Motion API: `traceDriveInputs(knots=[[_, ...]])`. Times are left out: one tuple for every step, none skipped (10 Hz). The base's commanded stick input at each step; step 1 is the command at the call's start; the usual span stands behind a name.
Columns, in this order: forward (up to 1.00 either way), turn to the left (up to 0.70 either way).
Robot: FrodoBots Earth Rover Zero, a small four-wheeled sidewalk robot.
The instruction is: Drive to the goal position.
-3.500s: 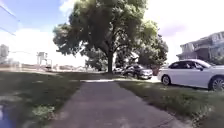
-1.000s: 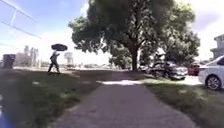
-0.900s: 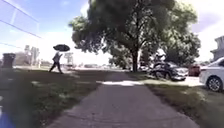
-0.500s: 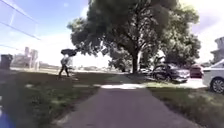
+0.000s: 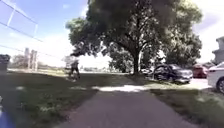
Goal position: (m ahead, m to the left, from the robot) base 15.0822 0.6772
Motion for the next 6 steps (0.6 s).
traceDriveInputs(knots=[[0.7, 0.0], [0.7, 0.0], [0.7, 0.0], [0.7, 0.0], [0.7, 0.0], [0.7, -0.28]])
